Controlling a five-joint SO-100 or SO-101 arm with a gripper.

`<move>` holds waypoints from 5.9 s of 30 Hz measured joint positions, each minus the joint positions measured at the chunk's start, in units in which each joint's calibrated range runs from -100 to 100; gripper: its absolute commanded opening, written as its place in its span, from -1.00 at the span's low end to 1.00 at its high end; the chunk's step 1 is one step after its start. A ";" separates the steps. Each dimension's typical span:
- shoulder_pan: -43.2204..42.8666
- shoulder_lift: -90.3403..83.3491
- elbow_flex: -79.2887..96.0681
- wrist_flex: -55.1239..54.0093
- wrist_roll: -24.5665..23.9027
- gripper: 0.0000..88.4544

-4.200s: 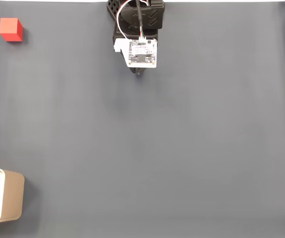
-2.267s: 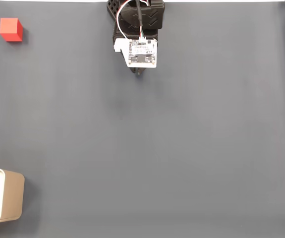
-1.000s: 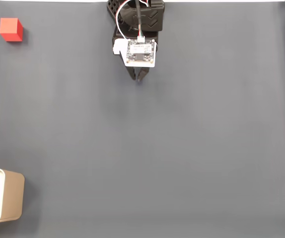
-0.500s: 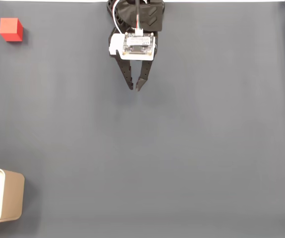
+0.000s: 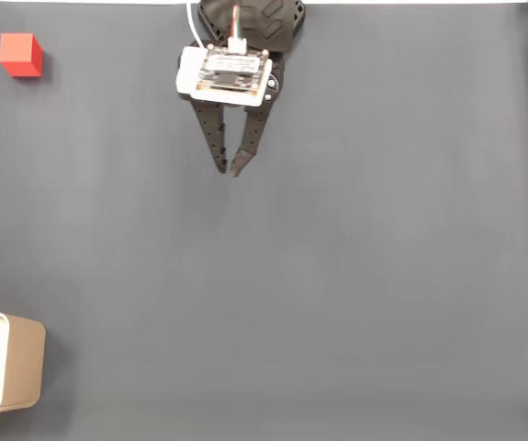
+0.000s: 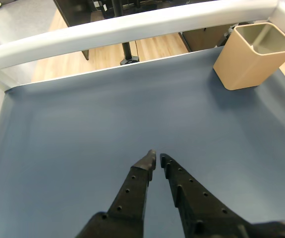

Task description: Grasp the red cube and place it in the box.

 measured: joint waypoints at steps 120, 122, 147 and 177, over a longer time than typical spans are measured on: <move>68.25 35.61 -0.45 -22.67 1.95 -0.15; 68.18 36.91 -0.45 -23.71 1.95 -0.15; 67.14 44.64 -0.54 -29.20 1.56 -0.14; 65.36 50.89 -7.69 -29.28 0.15 -0.14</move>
